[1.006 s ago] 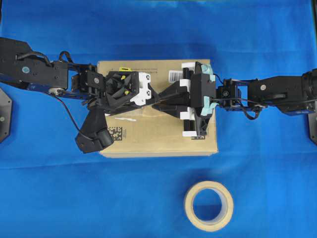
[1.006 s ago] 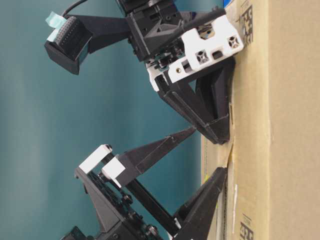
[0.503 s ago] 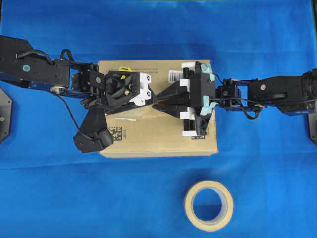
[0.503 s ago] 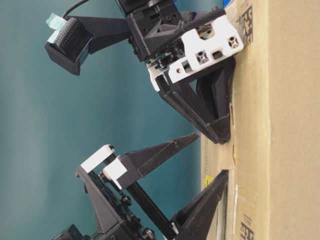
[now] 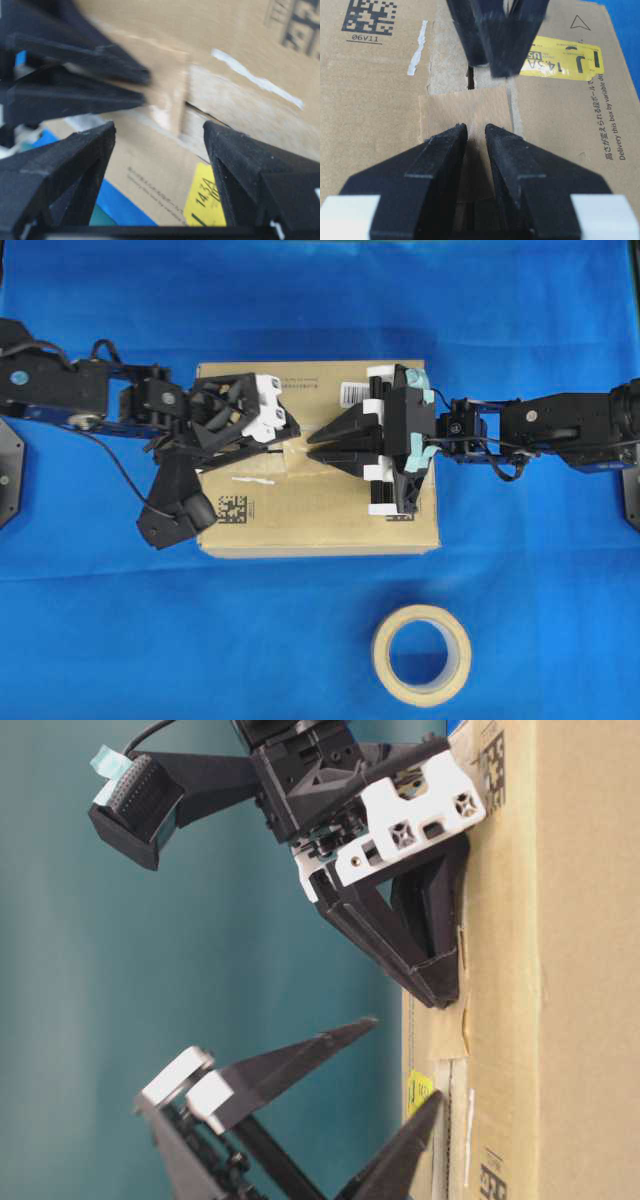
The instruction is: Apply tape along the seams of the closed cardboard box to seal it securely.
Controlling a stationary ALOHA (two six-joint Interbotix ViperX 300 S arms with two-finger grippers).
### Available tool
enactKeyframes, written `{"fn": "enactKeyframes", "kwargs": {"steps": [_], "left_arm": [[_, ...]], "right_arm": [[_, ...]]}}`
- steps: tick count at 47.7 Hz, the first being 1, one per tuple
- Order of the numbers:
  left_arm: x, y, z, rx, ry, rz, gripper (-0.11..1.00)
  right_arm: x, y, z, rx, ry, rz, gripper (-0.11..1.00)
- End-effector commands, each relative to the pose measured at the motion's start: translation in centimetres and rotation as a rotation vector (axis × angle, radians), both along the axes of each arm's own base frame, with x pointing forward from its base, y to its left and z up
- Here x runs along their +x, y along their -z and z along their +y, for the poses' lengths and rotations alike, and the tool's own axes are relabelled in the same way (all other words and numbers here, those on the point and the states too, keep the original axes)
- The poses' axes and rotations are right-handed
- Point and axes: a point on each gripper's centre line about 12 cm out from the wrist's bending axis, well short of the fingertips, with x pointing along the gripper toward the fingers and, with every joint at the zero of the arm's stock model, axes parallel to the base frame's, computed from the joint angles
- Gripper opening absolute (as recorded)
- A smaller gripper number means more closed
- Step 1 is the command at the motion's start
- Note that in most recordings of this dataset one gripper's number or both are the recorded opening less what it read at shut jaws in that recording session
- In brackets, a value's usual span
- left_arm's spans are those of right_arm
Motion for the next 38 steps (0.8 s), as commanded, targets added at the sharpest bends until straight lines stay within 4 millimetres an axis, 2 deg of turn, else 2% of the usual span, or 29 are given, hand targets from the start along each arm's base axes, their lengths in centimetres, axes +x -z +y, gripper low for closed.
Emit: {"fn": "enactKeyframes", "kwargs": {"steps": [1,9,14,25,29,38], "left_arm": [[-0.1,-2.1,-0.5,-0.068,-0.045,-0.146,0.68],[-0.1,-3.7,-1.6,-0.332,-0.178,-0.326,0.68],[0.2,-4.2,-1.9,-0.540,-0.283,-0.364,0.68],[0.5,-2.7,-1.8,-0.848,-0.489,-0.319,0.62],[0.3,-1.9,-1.6,-0.907,-0.540,-0.309,0.49],[0.0,-0.4,-1.1,-1.019,-0.614,-0.329,0.06]], "right_arm": [[0.1,-0.3,-0.1,0.002,0.004,-0.006,0.29],[0.1,-0.4,-0.1,0.005,0.005,-0.006,0.29],[0.2,-0.6,-0.1,0.004,0.005,-0.011,0.29],[0.3,-0.8,-0.1,0.002,0.005,-0.019,0.29],[0.3,-0.9,-0.1,0.002,0.005,-0.020,0.29],[0.2,-0.9,-0.1,0.002,0.005,-0.020,0.29]]}}
